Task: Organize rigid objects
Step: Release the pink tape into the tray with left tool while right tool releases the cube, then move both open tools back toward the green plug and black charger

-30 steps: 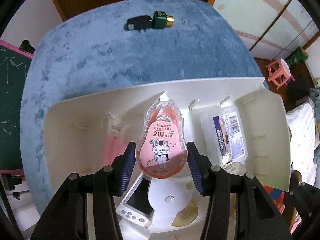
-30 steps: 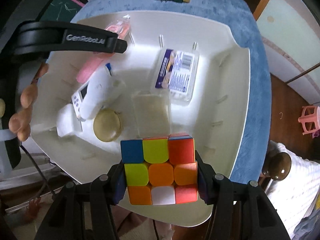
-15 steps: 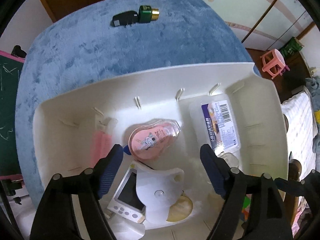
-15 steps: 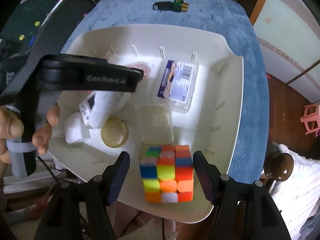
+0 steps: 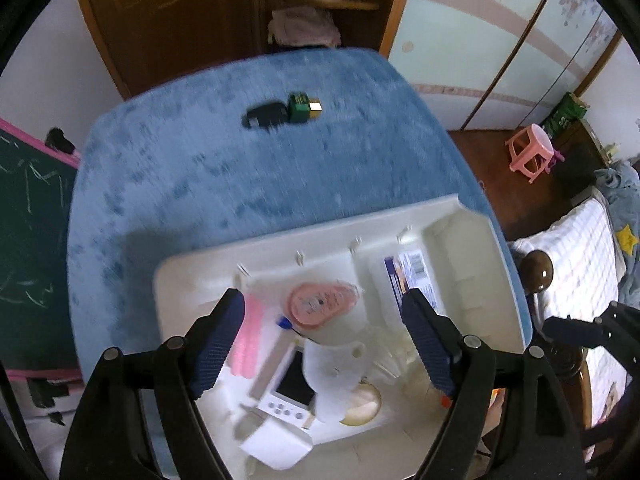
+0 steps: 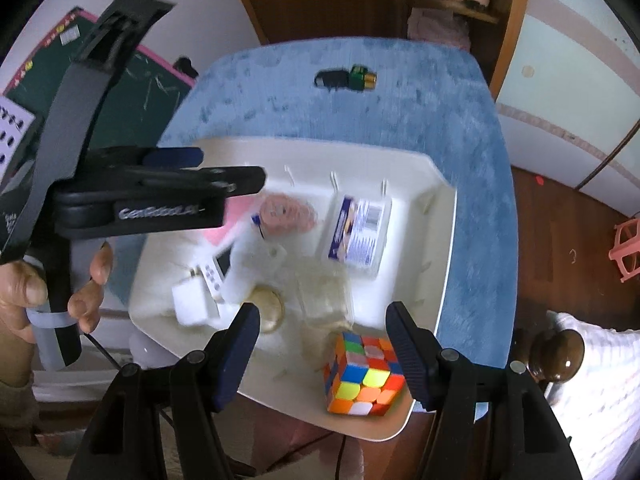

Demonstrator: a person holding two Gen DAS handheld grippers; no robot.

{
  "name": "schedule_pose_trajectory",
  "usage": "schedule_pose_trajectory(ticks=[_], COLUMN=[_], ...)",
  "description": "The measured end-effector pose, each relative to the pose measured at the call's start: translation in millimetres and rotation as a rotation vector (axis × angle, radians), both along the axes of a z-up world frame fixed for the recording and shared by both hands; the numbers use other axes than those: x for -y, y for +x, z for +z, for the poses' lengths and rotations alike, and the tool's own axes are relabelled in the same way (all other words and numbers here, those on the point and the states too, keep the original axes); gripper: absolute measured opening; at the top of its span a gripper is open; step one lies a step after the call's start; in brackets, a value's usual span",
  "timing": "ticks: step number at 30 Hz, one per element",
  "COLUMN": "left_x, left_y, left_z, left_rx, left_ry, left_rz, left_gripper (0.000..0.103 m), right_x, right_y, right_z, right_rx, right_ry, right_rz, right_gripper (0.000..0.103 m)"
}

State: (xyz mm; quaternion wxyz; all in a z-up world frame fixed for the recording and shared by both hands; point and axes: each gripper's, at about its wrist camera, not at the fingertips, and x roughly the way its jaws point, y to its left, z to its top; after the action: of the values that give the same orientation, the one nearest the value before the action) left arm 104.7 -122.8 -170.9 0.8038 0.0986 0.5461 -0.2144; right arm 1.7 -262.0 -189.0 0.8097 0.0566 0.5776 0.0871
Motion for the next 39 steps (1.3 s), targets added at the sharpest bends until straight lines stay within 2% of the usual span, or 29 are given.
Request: schedule_pose_trajectory(ticks=[6, 13, 15, 21, 27, 31, 39], left_x=[-8, -10, -12, -12, -13, -12, -16], left_y=[27, 73, 85, 131, 182, 214, 255], left_z=[43, 84, 92, 99, 74, 47, -12], left_rx=[0.073, 0.148, 0.156, 0.186, 0.168, 0.133, 0.062], left_ry=[-0.01, -0.014, -0.025, -0.031, -0.064, -0.078, -0.082], left_rz=[-0.007, -0.003, -0.009, -0.008, 0.061, 0.109, 0.211], left_gripper=[0.086, 0.089, 0.097, 0.097, 0.097, 0.097, 0.097], right_x=[10, 24, 26, 36, 40, 43, 41], right_y=[19, 67, 86, 151, 227, 277, 342], right_z=[33, 80, 93, 106, 76, 34, -52], right_rx=[0.07, 0.141, 0.158, 0.158, 0.109, 0.039, -0.092], right_ry=[-0.017, -0.032, -0.044, -0.048, -0.053, -0.02, 0.04], right_rz=[-0.026, -0.058, -0.065, -0.107, -0.152, -0.194, -0.258], right_gripper=[0.066, 0.066, 0.066, 0.067, 0.067, 0.067, 0.067])
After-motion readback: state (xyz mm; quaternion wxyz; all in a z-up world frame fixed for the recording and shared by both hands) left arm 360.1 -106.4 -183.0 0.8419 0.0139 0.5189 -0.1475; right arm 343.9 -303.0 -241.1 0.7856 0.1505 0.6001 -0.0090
